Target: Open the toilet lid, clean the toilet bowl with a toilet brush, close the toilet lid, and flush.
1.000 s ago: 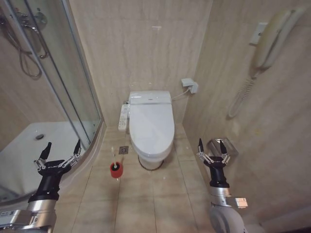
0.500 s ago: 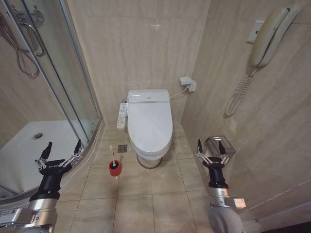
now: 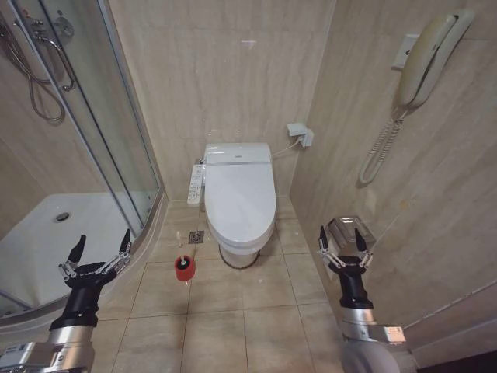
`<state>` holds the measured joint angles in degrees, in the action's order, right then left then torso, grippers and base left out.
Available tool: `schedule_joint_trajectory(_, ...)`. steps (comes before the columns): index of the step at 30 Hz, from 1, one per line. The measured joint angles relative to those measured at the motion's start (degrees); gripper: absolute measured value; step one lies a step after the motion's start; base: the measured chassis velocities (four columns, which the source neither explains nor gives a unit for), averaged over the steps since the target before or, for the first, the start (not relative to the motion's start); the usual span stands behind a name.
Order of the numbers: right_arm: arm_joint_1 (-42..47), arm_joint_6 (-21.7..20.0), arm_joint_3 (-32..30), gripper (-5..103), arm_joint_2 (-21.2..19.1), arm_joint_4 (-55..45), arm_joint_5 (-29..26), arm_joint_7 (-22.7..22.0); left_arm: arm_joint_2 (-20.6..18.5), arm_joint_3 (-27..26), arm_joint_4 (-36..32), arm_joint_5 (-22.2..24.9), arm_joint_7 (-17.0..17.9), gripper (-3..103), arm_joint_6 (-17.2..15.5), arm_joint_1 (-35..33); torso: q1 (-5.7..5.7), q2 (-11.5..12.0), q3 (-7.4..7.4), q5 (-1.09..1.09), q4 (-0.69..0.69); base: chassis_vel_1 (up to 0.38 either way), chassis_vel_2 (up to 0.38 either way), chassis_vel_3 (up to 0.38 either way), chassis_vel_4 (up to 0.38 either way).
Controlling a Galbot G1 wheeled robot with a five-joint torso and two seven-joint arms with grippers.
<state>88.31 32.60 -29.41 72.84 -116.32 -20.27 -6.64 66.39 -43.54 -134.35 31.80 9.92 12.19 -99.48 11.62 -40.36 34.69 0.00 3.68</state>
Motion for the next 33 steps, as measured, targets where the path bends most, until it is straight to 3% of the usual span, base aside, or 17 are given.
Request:
schedule_joint_trajectory(6, 3.97, -3.25, -0.18, 100, -3.10, -2.97, 2.89, 2.10, 1.49, -0.88, -1.97, 0.36, -3.79, 100, -1.65, -1.34, 0.00, 0.00, 0.00, 0.01, -0.02, 0.000, 0.000, 0.000, 0.000)
schedule_joint_trajectory(8, 6.00, -8.19, -0.09, 100, -4.21, -5.07, 4.84, 1.88, 2.02, -0.74, -2.27, -0.24, -4.23, 100, -2.71, -1.51, 0.00, 0.00, 0.00, 0.02, -0.02, 0.000, 0.000, 0.000, 0.000)
schedule_joint_trajectory(9, 6.00, -8.19, -0.09, 100, -4.21, -5.07, 4.84, 1.88, 2.02, -0.74, -2.27, -0.24, -4.23, 100, -2.71, -1.51, 0.00, 0.00, 0.00, 0.02, -0.02, 0.000, 0.000, 0.000, 0.000)
schedule_joint_trajectory(11, 8.16, -15.47, -0.07, 100, -5.73, -8.79, 5.20, 0.04, 2.82, -0.42, -3.28, -1.01, -4.43, 100, -5.14, -1.67, 0.00, 0.00, 0.00, -0.01, -0.01, 0.000, 0.000, 0.000, 0.000)
schedule_joint_trajectory(14, 8.69, -18.17, -0.59, 100, -6.37, -10.68, 4.96, -0.44, 3.27, -0.14, -4.27, -1.17, -4.42, 100, -7.27, -1.72, 0.00, -0.01, 0.00, 0.00, -0.01, 0.000, 0.000, 0.000, 0.000)
schedule_joint_trajectory(15, 8.82, -19.48, -1.58, 100, -6.57, -12.24, 4.74, -0.67, 3.77, 0.13, -5.45, -1.32, -4.35, 100, -9.85, -1.82, 0.00, -0.01, 0.00, 0.00, -0.01, 0.000, 0.000, 0.000, 0.000)
schedule_joint_trajectory(17, 8.81, -20.46, -2.27, 100, -6.40, -13.67, 4.39, -1.19, 4.65, 0.40, -6.65, -2.09, -4.24, 100, -12.38, -2.07, 0.01, 0.00, 0.00, 0.01, -0.02, 0.000, 0.000, 0.000, 0.000)
schedule_joint_trajectory(20, 9.06, -21.28, -2.36, 100, -5.80, -15.03, 4.36, -2.04, 5.59, 0.45, -6.78, -2.96, -4.24, 100, -13.11, -1.98, 0.00, -0.01, 0.00, 0.00, -0.02, 0.000, 0.000, 0.000, 0.000)
schedule_joint_trajectory(33, 10.14, -22.15, -2.15, 100, -3.82, -14.96, 5.30, -3.59, 9.43, 3.06, -3.99, -7.05, -3.13, 100, -11.97, -1.11, 0.00, -0.01, 0.00, 0.00, -0.01, 0.000, 0.000, 0.000, 0.000)
